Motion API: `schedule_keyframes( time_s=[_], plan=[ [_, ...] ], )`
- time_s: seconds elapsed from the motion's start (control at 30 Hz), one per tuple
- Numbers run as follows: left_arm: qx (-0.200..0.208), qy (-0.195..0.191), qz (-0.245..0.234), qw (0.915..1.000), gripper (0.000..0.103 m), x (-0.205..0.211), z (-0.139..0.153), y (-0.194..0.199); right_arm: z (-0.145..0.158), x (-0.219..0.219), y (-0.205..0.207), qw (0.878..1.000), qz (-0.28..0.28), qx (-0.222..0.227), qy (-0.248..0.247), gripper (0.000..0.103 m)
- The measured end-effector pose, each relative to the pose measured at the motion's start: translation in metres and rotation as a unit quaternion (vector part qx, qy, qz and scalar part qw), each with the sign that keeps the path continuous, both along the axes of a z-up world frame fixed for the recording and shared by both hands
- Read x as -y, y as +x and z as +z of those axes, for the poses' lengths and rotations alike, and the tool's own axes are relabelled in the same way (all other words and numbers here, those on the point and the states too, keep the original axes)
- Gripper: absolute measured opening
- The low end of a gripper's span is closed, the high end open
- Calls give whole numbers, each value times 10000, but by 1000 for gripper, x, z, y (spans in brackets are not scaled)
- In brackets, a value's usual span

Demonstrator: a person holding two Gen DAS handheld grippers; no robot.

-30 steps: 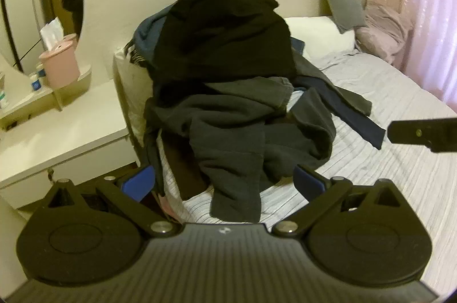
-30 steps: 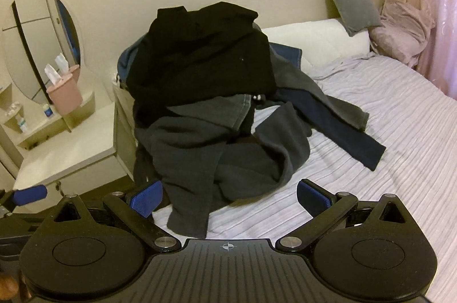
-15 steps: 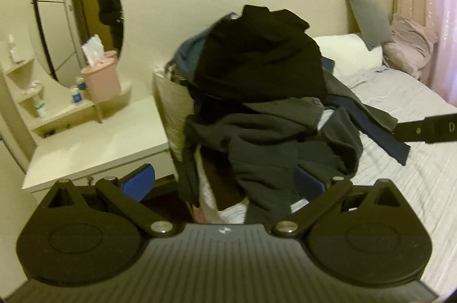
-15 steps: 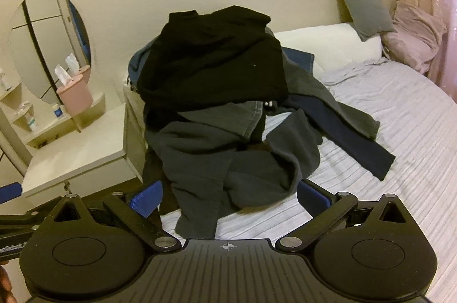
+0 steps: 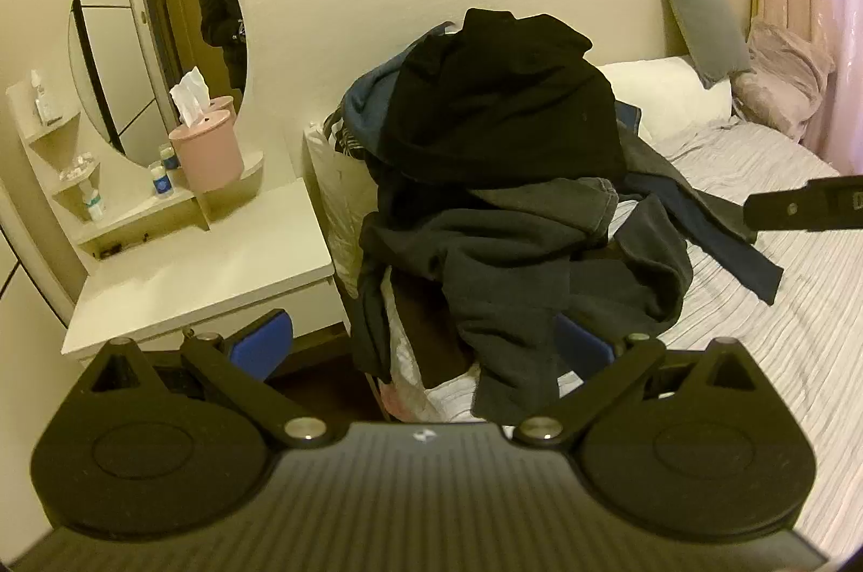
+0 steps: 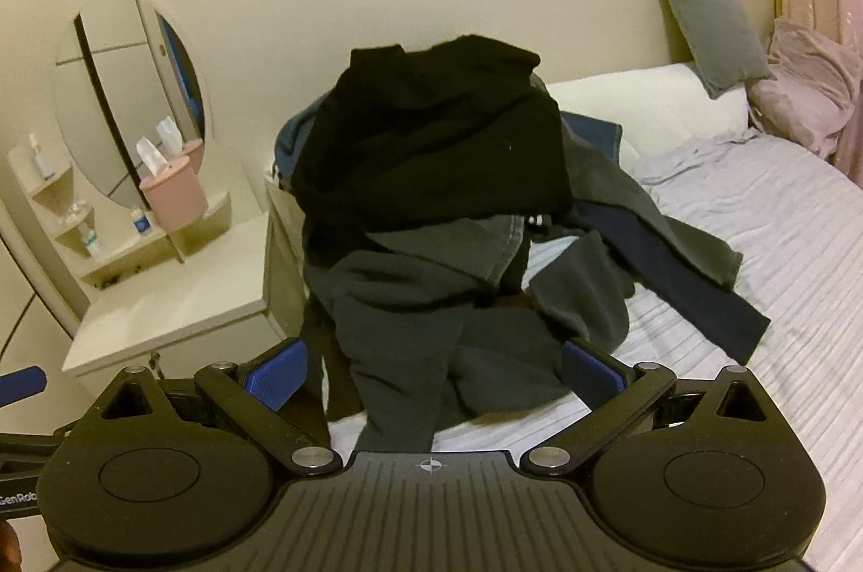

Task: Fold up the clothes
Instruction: 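Move both grippers toward the pile of dark clothes on the bed, then grasp the black trousers with both grippers and lift them from the pile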

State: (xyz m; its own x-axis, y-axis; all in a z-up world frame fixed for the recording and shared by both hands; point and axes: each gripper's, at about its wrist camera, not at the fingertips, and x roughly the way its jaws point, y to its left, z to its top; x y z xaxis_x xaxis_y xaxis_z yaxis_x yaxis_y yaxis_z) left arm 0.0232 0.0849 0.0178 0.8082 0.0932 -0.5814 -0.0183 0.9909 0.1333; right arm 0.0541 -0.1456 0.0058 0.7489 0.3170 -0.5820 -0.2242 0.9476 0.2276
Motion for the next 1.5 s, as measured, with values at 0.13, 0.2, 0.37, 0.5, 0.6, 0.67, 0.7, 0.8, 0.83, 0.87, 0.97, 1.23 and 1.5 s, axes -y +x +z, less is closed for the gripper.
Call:
schedule_keyframes(
  time_s=[0.13,0.2,0.37,0.5,0.6,0.67,0.7,0.8,0.83,0.87,0.97,1.23,1.5],
  plan=[
    [-41,142,-101,9998,102,2,-1,10,0,9,0,9998,-36,160,135,103],
    [-48,224,-147,9996,102,2,-1,16,-2,12,1,9997,-96,204,94,103],
    [-87,373,-326,9987,102,-3,-7,55,-6,14,11,9994,-113,323,-100,103],
    [-30,486,-523,9974,102,-12,-14,96,-13,14,29,9990,-312,283,-124,103],
    [-54,456,-661,9968,102,-22,-21,133,-19,12,47,9985,-494,224,-119,103],
    [-84,411,-764,9962,102,-29,-25,156,-23,6,65,9980,-611,99,-109,103],
    [-105,410,-808,9958,102,-32,-27,166,-23,2,74,9979,-629,91,-119,103],
    [-168,406,-941,9946,102,-41,-31,196,-22,-12,101,9976,-672,78,-141,103],
    [-173,394,-970,9944,102,-44,-31,203,-22,-17,109,9976,-676,80,-144,103],
    [-176,386,-994,9941,102,-47,-32,211,-21,-21,117,9976,-663,91,-149,103],
    [-169,356,-1055,9936,102,-54,-32,233,-18,-32,140,9976,-662,126,-181,103],
    [-209,333,-1127,9928,102,-57,-39,259,-26,-48,180,9978,-586,80,-294,103],
    [-105,567,-1616,9852,102,-43,-36,281,-44,-46,194,9976,-185,-71,-661,103]
  ],
)
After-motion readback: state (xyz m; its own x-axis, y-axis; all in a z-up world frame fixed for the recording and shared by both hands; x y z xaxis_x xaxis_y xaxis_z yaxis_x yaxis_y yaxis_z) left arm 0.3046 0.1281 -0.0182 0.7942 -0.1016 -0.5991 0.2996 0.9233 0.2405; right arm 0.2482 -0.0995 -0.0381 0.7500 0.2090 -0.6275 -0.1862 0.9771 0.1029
